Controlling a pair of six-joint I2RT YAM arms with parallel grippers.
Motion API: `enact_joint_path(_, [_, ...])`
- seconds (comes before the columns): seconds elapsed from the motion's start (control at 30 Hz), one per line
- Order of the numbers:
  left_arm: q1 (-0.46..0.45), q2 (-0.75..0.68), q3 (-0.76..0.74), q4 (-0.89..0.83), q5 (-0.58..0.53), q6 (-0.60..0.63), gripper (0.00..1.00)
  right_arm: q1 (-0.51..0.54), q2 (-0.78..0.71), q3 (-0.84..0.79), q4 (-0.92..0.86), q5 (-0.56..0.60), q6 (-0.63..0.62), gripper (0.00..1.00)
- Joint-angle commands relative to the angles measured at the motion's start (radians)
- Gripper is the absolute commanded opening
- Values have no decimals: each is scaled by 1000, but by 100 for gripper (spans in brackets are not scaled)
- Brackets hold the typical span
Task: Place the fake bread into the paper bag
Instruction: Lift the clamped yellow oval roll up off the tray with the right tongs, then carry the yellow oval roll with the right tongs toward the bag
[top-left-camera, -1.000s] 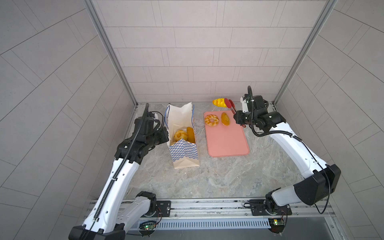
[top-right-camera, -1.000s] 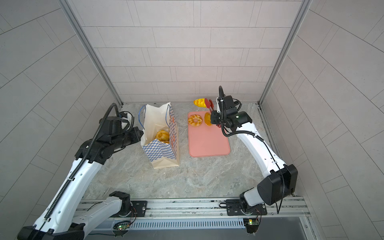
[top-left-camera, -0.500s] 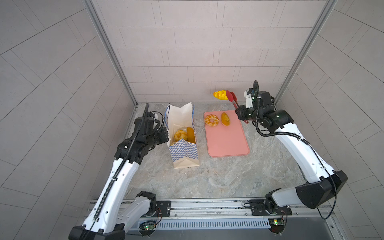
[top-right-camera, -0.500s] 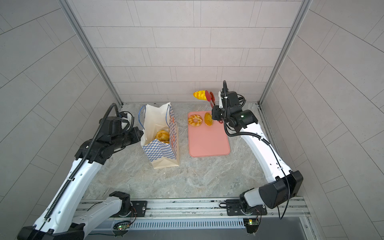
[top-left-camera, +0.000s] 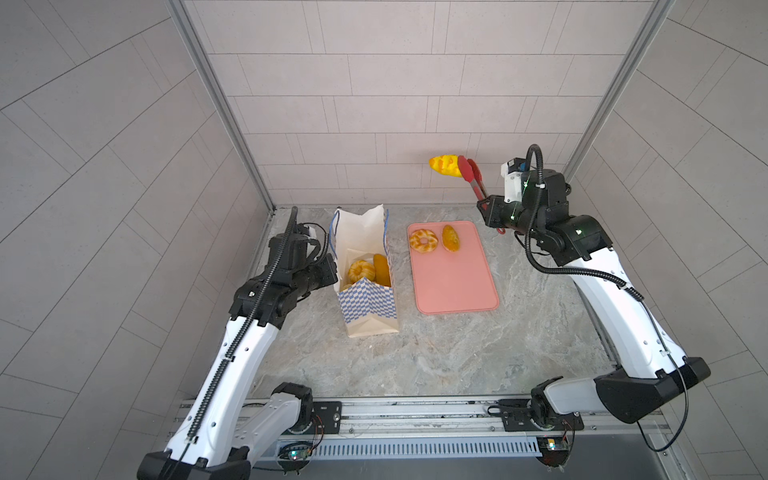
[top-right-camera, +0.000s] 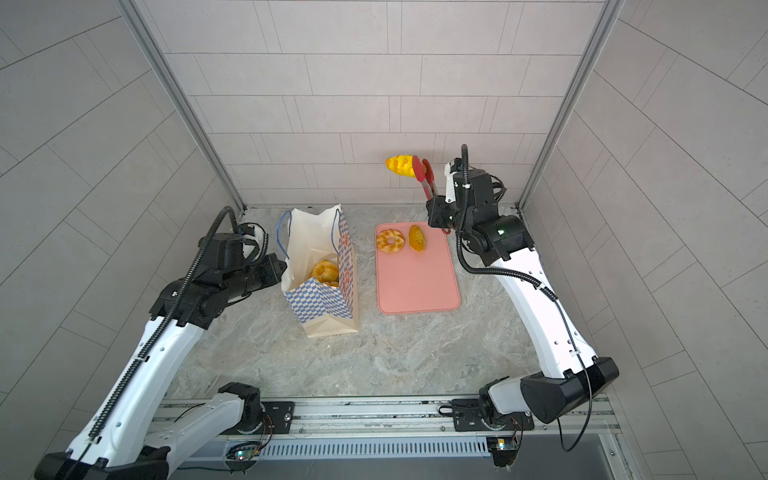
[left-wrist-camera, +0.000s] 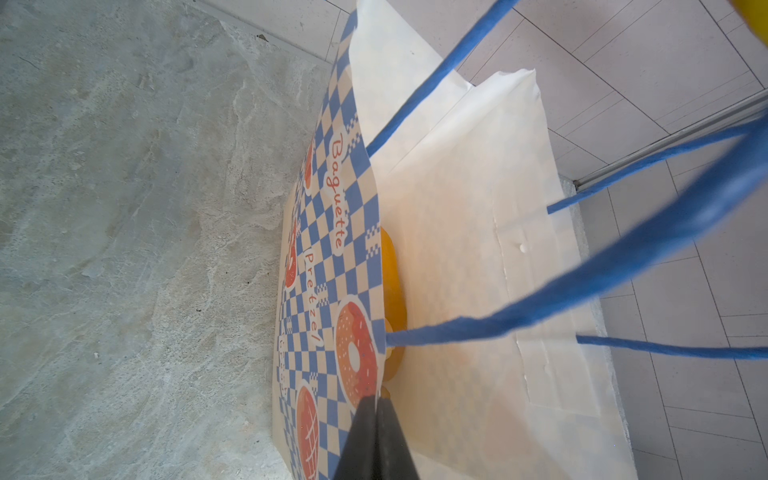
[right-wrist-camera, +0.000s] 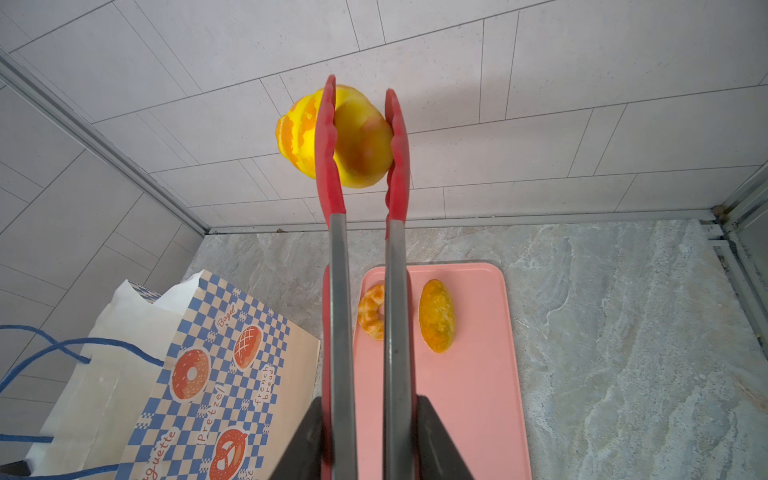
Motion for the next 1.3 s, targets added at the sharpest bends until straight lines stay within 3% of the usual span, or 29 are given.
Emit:
enact_joint_path(0.0, [0, -3, 10, -12, -7, 10, 7, -4, -34, 47, 21, 2, -2, 33])
enact_joint_path(0.67, [-1, -7, 11, -13, -8, 7, 7, -3, -42, 170, 23, -59, 30, 33])
enact_joint_path(1.27, [-1, -6, 13, -14, -8, 5, 7, 39, -110, 109, 80, -167, 98, 32])
